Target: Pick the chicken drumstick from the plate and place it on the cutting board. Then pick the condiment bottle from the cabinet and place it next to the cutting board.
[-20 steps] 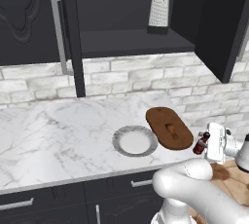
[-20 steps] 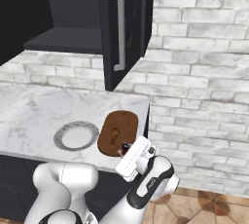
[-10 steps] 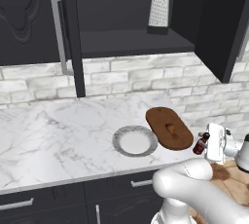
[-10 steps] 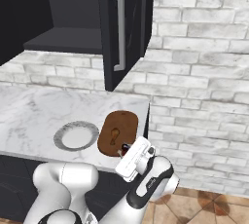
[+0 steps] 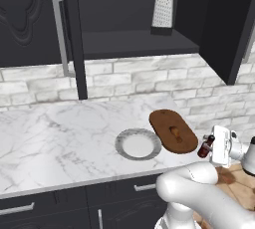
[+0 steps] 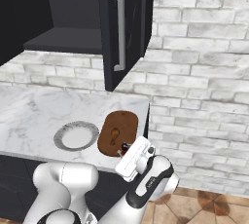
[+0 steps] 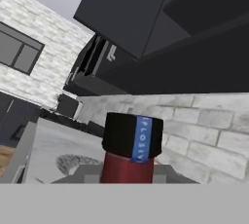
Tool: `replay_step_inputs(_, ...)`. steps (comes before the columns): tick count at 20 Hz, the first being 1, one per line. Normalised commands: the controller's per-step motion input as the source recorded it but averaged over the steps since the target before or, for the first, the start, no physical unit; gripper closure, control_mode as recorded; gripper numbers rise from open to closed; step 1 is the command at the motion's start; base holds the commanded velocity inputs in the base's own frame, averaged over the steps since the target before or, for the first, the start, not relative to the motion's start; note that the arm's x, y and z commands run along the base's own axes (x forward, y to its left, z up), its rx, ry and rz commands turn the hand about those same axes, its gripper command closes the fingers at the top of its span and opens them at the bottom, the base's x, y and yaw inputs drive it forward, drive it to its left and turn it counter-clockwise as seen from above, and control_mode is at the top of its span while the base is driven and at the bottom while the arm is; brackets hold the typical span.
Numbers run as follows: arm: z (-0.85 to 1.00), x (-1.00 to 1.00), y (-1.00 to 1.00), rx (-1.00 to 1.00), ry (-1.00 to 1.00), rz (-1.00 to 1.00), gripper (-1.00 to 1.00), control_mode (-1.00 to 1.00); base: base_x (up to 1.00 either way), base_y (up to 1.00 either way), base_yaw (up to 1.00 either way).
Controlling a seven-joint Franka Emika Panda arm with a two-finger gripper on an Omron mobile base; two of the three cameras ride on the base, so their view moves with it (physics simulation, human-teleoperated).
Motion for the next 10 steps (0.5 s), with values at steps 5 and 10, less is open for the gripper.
replay_step_inputs(5, -0.15, 0.0, 0.0, 0.0, 0.0, 0.0, -1.0, -1.0, 0.0, 0.0, 0.0)
replay_step_inputs(10, -0.17, 0.0, 0.0, 0.0, 0.0, 0.0, -1.0, -1.0, 0.0, 0.0, 0.0)
